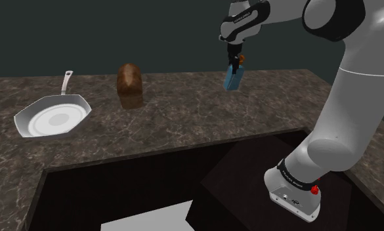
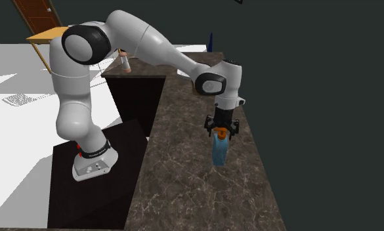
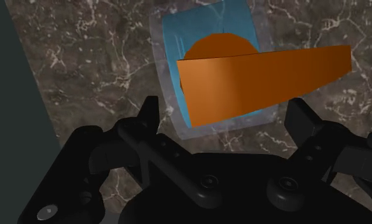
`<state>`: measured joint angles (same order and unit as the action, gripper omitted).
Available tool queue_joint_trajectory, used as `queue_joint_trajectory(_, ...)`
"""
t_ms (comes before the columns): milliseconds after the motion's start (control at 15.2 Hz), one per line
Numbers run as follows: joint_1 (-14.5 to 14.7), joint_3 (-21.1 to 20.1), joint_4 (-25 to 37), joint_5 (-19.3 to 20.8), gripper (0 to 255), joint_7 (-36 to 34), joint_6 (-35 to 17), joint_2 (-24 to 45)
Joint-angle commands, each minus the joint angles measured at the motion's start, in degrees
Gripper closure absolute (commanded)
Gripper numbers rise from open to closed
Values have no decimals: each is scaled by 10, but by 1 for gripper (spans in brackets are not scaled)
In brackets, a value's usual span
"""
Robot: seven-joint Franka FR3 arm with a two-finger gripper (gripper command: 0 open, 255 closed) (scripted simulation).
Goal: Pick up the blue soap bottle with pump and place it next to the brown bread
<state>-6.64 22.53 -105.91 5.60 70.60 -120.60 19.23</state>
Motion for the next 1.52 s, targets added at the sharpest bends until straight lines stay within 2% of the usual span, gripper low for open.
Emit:
queue_joint_trajectory(0, 0, -1, -1, -1, 0, 0, -5, 4)
queue_joint_trajectory(396, 0, -1, -1, -1, 0, 0, -5, 4)
queue_joint_trajectory(462, 0, -1, -1, -1, 255, 0, -5, 4)
queue_joint_trajectory(1056, 0, -1, -1, -1, 255, 0, -5, 4)
queue_joint_trajectory(1452, 3, 2, 19, 5, 255, 2, 35, -17)
